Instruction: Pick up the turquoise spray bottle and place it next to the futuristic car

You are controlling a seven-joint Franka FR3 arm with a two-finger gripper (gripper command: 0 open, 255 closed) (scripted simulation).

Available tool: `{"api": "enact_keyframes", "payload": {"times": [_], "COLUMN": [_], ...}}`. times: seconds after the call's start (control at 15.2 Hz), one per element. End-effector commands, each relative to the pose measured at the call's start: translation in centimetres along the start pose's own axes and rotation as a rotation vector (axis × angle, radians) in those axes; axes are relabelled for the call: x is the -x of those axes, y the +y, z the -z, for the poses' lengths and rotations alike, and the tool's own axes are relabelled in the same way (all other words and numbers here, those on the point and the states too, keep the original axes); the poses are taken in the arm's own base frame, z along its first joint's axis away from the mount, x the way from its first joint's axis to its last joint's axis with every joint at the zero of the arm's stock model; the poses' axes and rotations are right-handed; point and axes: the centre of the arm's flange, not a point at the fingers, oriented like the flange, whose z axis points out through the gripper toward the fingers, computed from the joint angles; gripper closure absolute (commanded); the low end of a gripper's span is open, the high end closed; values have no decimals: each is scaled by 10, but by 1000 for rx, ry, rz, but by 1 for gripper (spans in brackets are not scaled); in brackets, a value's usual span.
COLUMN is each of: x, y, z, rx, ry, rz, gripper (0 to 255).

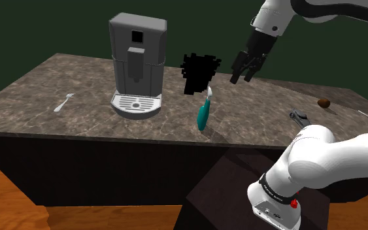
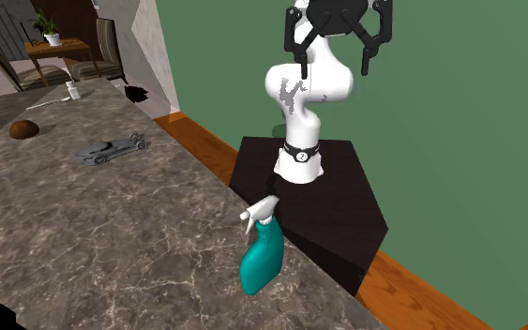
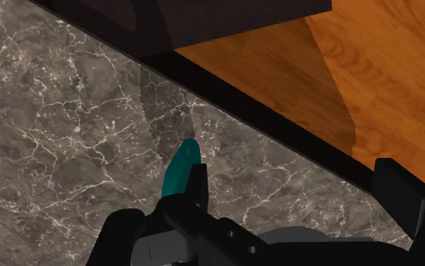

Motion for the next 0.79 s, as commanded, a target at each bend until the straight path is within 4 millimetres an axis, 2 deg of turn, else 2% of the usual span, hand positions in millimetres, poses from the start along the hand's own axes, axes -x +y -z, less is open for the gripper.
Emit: {"api": "enact_keyframes", "payload": {"times": [0.0, 0.33, 0.73], "x": [0, -40, -88], "y": [0, 6, 22], "z": [0, -48, -104], "rx": [0, 75, 165], "ry": [0, 18, 39], "rz": [0, -89, -196], "gripper": [0, 0, 0]}}
